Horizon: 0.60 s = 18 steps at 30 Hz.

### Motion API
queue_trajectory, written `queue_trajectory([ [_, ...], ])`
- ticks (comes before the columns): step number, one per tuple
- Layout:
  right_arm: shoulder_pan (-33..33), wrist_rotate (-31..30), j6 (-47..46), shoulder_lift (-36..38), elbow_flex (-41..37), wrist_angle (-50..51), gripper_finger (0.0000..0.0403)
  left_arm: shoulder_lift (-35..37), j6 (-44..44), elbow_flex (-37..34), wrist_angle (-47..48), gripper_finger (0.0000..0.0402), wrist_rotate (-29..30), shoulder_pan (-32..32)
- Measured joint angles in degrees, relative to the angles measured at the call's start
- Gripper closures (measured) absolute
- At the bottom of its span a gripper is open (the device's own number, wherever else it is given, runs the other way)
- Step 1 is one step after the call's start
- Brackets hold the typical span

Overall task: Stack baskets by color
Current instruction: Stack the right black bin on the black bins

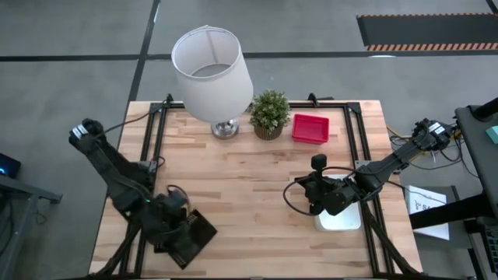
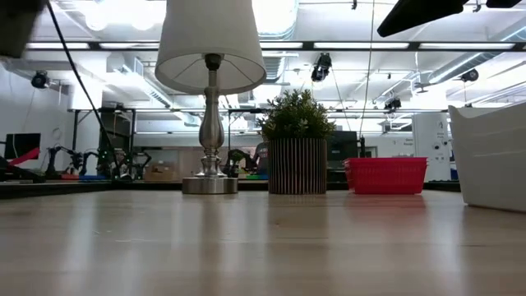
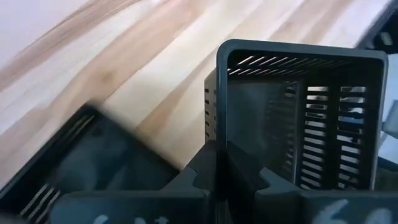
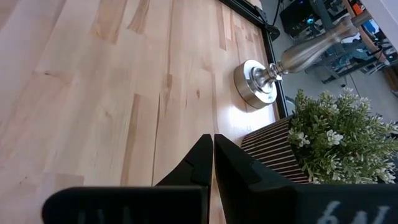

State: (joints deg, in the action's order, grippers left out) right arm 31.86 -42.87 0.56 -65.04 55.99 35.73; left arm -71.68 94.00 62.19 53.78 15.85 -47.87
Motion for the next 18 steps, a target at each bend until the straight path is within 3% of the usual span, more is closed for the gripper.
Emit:
queue_trajectory([
  [10,0.02,0.02,-0.09,0.00,0.00,-0.06,0.0394,7.85,21.73,-0.07,15.78,0.0401,-4.51,-9.95],
  [14,0.01,0.02,-0.13,0.00,0.00,-0.07,0.0394,7.75,28.95,-0.36,20.58,0.0401,-6.69,-11.28],
  [18,0.02,0.01,-0.13,0.00,0.00,-0.09,0.0394,5.85,30.23,-0.79,21.24,0.0402,-7.25,-11.26],
])
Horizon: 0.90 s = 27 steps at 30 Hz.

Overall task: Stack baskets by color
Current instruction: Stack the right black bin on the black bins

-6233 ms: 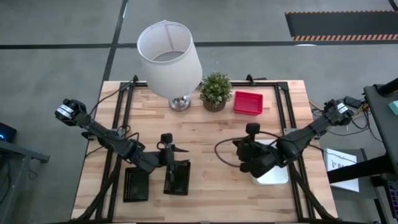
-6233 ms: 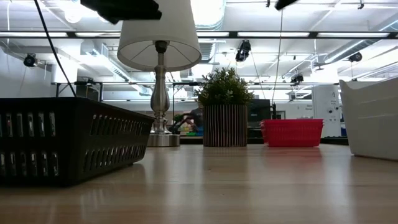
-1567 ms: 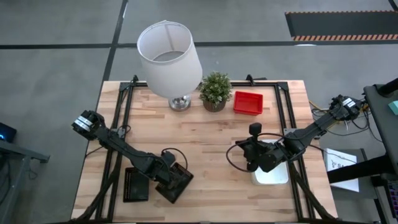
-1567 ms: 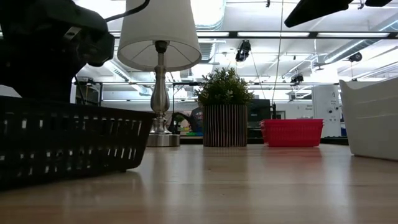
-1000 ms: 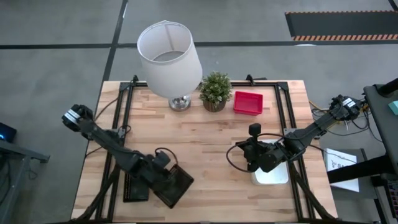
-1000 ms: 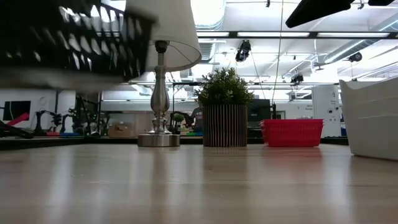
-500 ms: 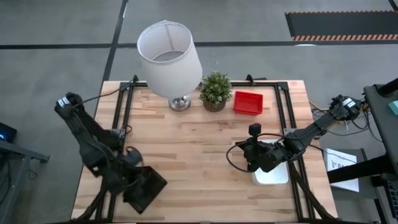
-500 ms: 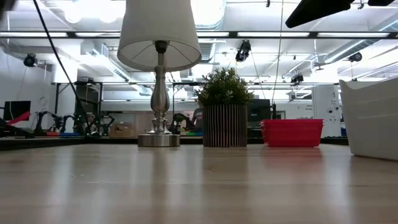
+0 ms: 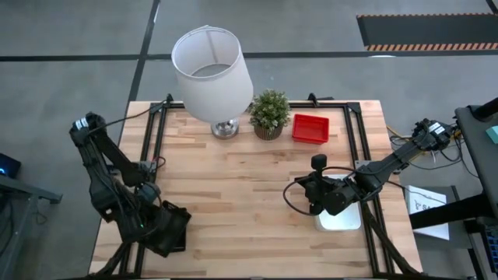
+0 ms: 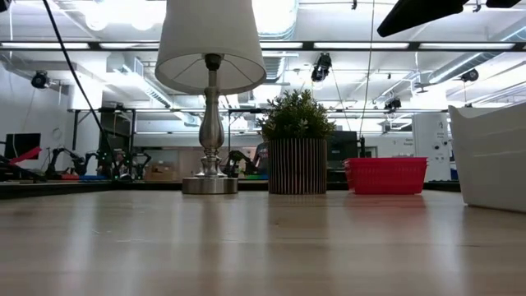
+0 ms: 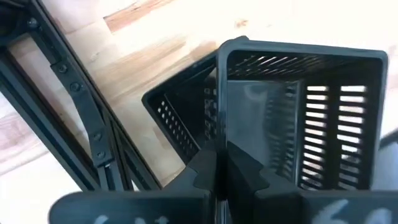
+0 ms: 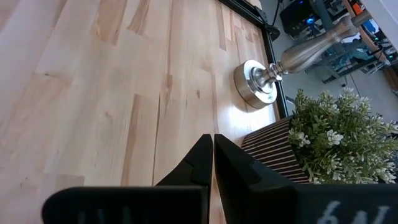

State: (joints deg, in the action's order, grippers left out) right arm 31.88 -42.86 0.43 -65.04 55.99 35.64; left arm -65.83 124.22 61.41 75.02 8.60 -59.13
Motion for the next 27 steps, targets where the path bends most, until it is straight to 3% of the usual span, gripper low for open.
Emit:
queue_trajectory([
  [8,0.00,0.01,0.00,0.00,0.00,-0.21,0.0394,-5.79,0.56,-0.04,1.59,0.0402,-4.64,0.54],
  [22,-0.01,0.01,0.00,0.00,-0.01,-0.44,0.0394,-10.88,0.96,-0.04,1.99,0.0401,-5.29,1.92],
  [27,-0.01,0.01,-0.43,0.00,-0.01,-0.44,0.0394,-10.51,0.75,-0.04,1.84,0.0370,-5.31,2.45],
])
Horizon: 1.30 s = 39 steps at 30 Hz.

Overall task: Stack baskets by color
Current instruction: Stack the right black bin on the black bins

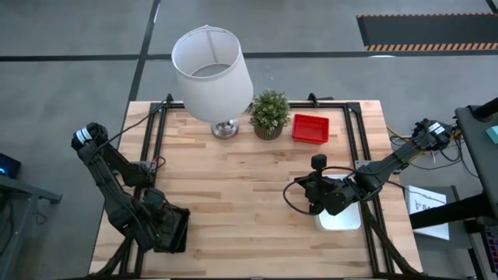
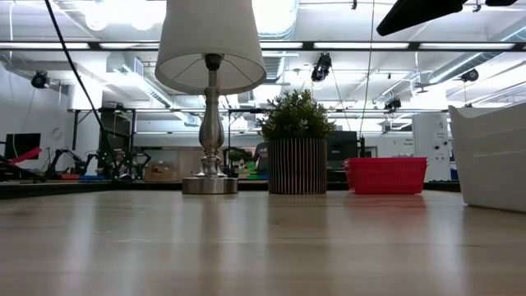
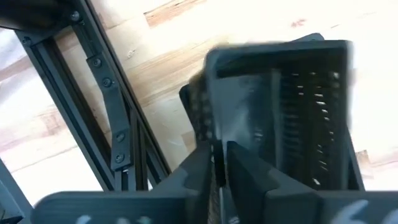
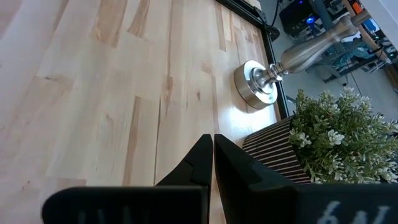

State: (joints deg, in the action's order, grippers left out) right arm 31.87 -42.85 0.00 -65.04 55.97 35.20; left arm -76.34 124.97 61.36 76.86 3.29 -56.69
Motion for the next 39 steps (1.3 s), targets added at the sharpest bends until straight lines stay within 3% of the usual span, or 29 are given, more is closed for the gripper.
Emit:
queue_trajectory([
  [7,0.01,-0.02,0.02,0.00,-0.01,0.02,0.0394,1.33,-0.39,0.01,-2.34,0.0308,-0.17,0.07],
  [13,0.01,0.00,0.04,0.00,0.01,0.02,0.0394,3.05,-1.61,2.11,-2.95,0.0291,-1.35,0.07],
  [20,0.01,-0.02,0.07,0.00,0.00,0.03,0.0394,3.08,-5.37,2.12,-4.79,0.0333,-11.62,-0.14],
  [28,0.01,-0.02,0.11,0.00,-0.01,0.04,0.0394,2.89,-5.41,-0.17,-8.12,0.0397,-10.12,-0.44],
  [39,0.01,-0.02,0.17,0.00,-0.01,0.03,0.0394,2.47,-5.40,-3.28,-13.19,0.0398,-9.40,-0.48],
])
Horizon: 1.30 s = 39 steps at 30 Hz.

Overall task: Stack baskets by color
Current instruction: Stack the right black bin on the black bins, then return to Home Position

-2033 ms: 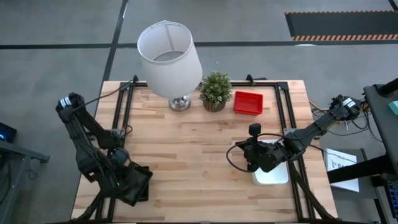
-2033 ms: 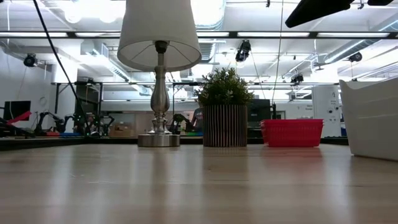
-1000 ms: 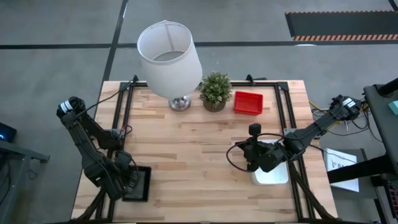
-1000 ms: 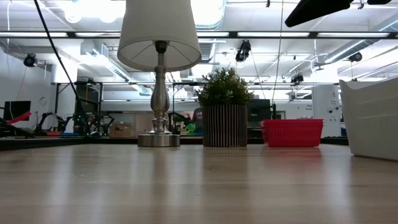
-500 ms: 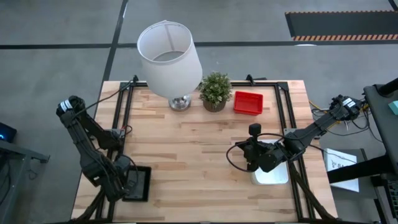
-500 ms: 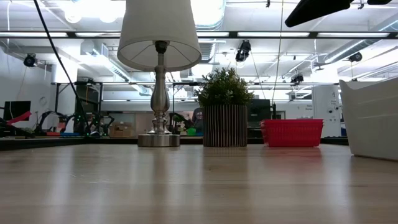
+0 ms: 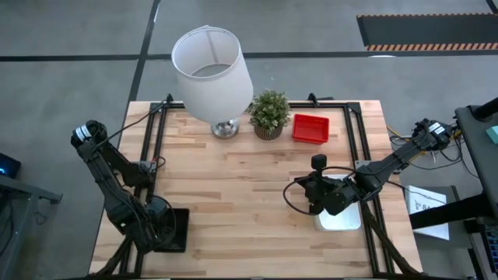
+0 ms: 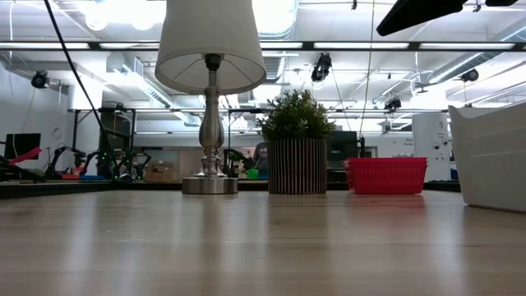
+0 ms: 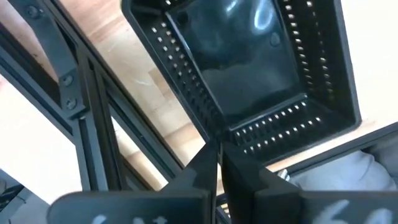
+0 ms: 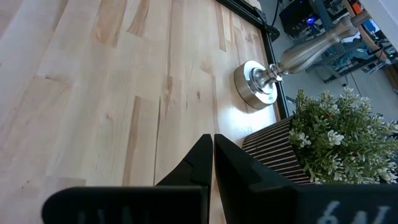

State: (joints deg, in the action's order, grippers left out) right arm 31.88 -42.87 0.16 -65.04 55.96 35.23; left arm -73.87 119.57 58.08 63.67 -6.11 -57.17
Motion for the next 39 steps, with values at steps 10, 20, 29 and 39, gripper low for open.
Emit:
queue_trajectory([
  [10,-0.02,-0.02,0.81,0.02,-0.28,-0.10,0.0394,0.05,-4.65,0.93,-1.38,0.0398,11.97,0.03],
  [20,-0.44,8.36,15.24,0.30,-5.06,-16.40,0.0394,1.30,-66.91,-0.08,-23.23,0.0398,52.19,3.25],
  [29,-4.69,20.07,20.46,7.53,-18.80,-39.70,0.0394,8.41,-103.15,-8.26,-40.01,0.0398,47.41,12.27],
  [39,-9.60,23.83,17.64,22.52,-34.30,-50.64,0.0394,26.53,-121.88,-28.65,-63.24,0.0398,32.66,25.92],
])
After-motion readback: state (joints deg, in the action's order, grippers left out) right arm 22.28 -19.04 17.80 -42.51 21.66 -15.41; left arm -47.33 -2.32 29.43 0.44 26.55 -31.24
